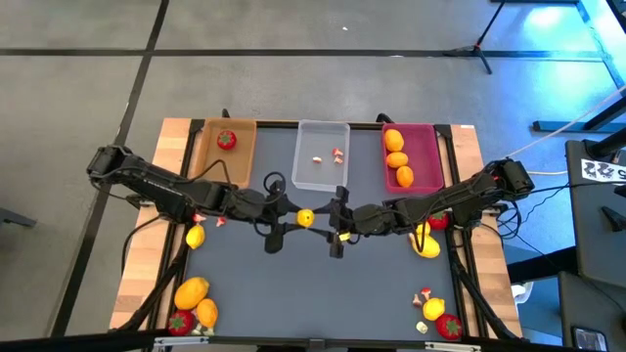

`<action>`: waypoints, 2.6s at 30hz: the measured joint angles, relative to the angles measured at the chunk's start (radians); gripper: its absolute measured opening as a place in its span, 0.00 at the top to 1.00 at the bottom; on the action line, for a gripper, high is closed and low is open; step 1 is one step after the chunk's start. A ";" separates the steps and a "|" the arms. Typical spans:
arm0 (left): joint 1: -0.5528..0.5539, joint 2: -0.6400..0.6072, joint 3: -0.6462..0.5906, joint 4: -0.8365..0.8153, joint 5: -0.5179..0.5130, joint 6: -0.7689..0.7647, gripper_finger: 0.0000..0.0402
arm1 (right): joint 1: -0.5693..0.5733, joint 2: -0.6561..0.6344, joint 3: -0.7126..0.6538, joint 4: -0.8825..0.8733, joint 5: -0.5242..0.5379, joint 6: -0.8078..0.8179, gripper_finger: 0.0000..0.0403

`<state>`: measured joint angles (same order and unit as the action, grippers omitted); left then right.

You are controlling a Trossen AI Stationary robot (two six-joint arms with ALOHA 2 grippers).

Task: Sort produce into baskets
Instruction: Put the lemon into the pink bin

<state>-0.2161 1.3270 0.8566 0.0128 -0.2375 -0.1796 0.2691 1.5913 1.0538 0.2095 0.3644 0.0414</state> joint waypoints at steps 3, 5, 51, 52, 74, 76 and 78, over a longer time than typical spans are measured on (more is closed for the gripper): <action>0.001 0.000 0.000 0.000 -0.002 0.004 0.55 | 0.000 0.000 0.000 0.003 0.003 0.014 0.35; 0.001 0.001 0.000 0.000 -0.005 0.004 0.55 | 0.000 0.000 0.000 0.004 0.005 0.026 0.29; -0.008 -0.013 0.001 -0.113 -0.011 0.012 0.29 | -0.055 -0.035 0.002 -0.043 -0.116 0.000 0.71; -0.007 -0.017 0.001 -0.131 -0.012 -0.005 0.29 | -0.055 -0.051 0.002 -0.080 -0.092 0.000 0.71; -0.006 -0.019 0.001 -0.323 -0.061 -0.147 0.31 | -0.203 -0.395 0.001 -0.942 0.274 0.295 0.70; -0.006 -0.019 0.001 -0.324 -0.061 -0.147 0.31 | -0.242 -0.403 0.001 -0.999 0.273 0.321 0.70; -0.006 -0.019 0.001 -0.323 -0.062 -0.147 0.31 | -0.276 -0.406 0.001 -1.063 0.271 0.348 0.70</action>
<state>-0.2222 1.3083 0.8577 -0.3107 -0.2996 -0.3267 -0.0072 1.1851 1.0550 -0.8539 0.6354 0.3898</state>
